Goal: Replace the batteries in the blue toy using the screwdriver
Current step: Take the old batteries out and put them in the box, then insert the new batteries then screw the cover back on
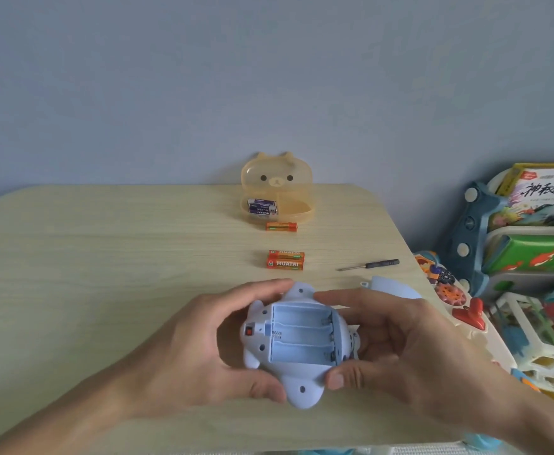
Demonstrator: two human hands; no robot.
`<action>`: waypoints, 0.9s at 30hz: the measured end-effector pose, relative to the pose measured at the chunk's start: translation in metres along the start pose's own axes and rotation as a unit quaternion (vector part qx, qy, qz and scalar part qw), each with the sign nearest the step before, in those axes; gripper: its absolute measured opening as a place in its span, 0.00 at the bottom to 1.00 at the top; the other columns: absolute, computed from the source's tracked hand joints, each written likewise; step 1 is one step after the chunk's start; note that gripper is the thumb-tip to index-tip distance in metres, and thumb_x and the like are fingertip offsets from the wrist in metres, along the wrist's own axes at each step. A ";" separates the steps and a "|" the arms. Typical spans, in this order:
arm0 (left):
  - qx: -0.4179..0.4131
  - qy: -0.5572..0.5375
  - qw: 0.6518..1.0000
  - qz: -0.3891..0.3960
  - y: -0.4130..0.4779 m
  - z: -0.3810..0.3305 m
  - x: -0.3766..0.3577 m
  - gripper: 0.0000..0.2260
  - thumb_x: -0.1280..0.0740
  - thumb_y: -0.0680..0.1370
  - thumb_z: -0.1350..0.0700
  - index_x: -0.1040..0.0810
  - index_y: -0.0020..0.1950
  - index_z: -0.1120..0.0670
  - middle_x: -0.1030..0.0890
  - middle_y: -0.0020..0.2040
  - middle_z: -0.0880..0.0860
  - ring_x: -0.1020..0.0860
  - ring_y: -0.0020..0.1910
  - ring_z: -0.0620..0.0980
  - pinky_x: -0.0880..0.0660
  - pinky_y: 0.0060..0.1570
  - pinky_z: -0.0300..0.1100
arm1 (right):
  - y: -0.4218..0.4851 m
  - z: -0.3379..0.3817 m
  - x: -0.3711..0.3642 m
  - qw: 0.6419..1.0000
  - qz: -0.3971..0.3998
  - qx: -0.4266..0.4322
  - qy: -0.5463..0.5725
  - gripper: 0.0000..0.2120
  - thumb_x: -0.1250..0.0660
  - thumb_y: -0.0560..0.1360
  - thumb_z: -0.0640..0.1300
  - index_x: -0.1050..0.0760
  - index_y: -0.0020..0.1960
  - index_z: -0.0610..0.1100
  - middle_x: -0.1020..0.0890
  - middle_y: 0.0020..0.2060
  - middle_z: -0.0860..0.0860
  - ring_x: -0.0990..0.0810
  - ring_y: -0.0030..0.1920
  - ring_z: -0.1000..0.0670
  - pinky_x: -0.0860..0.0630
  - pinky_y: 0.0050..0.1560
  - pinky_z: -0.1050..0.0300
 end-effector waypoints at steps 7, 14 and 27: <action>0.022 -0.036 0.999 -0.020 -0.008 0.006 0.012 0.35 0.15 0.67 0.55 0.23 0.72 0.40 0.15 0.66 0.39 0.17 0.67 0.42 0.23 0.69 0.42 | 0.055 0.041 0.040 0.956 -0.139 0.057 -0.253 0.12 0.31 0.74 0.64 0.14 0.49 0.59 0.20 0.34 0.79 0.17 0.38 0.64 0.25 0.39 0.75; 0.022 -0.015 0.999 -0.023 -0.009 0.006 0.015 0.35 0.15 0.69 0.49 0.25 0.72 0.30 0.17 0.68 0.35 0.20 0.70 0.39 0.26 0.74 0.51 | 0.152 -0.008 0.043 0.932 -0.170 -0.004 -0.320 0.11 0.24 0.77 0.51 0.13 0.58 0.51 0.12 0.50 0.55 0.21 0.42 0.55 0.31 0.36 0.72; 0.020 -0.024 0.999 -0.022 -0.006 0.011 0.015 0.35 0.15 0.70 0.53 0.24 0.73 0.36 0.17 0.69 0.39 0.19 0.69 0.42 0.25 0.73 0.53 | 0.159 -0.020 0.043 0.946 -0.170 0.020 -0.277 0.05 0.22 0.74 0.47 0.15 0.45 0.46 0.18 0.34 0.60 0.23 0.30 0.62 0.31 0.33 0.70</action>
Point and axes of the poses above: each hand's wrist, its own y-axis towards the middle knuckle, its own x-axis out of the back of the hand, z = x × y, the point moved 4 cm from there along y, towards the middle knuckle
